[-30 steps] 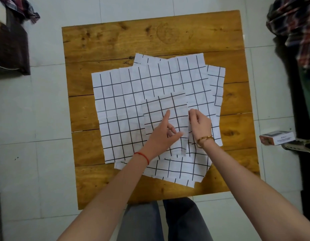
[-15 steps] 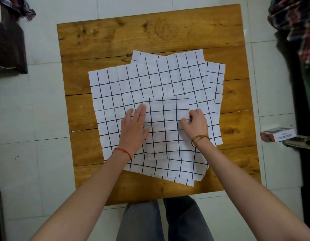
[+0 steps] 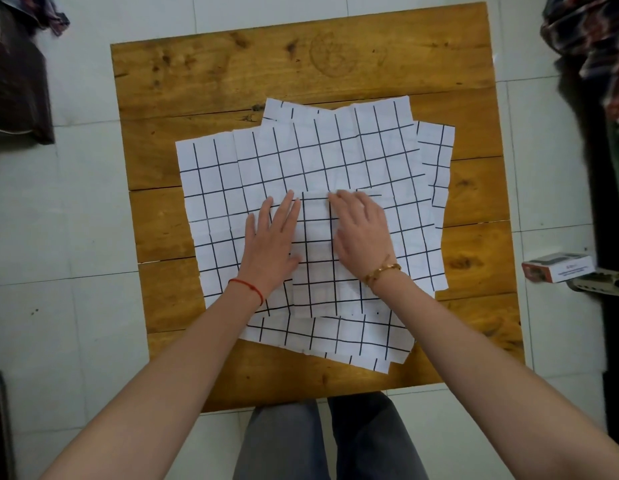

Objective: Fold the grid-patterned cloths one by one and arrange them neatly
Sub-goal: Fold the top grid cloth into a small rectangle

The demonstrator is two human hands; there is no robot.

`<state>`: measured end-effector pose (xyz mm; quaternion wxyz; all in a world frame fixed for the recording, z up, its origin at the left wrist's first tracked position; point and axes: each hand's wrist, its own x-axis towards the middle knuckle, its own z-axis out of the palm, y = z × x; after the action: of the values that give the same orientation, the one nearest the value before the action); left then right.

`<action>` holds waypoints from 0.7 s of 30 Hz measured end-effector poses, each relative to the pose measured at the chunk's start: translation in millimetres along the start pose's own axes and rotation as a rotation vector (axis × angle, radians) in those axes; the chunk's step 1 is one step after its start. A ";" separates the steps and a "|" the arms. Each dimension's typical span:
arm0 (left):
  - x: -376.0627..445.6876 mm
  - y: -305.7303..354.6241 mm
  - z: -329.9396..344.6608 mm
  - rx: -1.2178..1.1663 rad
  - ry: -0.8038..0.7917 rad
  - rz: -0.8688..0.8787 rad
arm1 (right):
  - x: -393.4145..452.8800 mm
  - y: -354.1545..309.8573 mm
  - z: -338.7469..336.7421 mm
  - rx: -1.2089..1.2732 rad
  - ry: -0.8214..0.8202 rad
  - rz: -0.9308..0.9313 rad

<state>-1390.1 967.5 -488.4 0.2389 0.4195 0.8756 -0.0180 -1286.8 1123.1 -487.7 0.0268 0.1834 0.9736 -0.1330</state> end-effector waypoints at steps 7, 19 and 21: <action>7.3 -8.4 3.3 0.022 -0.108 0.061 | 17.9 -22.5 21.7 -0.145 -0.331 -0.076; 11.8 -14.1 3.1 -0.016 -0.157 0.062 | -14.1 41.7 5.8 -0.153 -0.261 0.199; 12.3 -13.6 2.7 -0.004 -0.165 0.062 | -14.6 45.1 -0.2 -0.140 -0.209 0.236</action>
<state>-1405.7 967.0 -498.4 0.3117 0.4431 0.8394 -0.0433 -1256.8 1158.5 -497.3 0.1560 0.2795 0.9441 -0.0793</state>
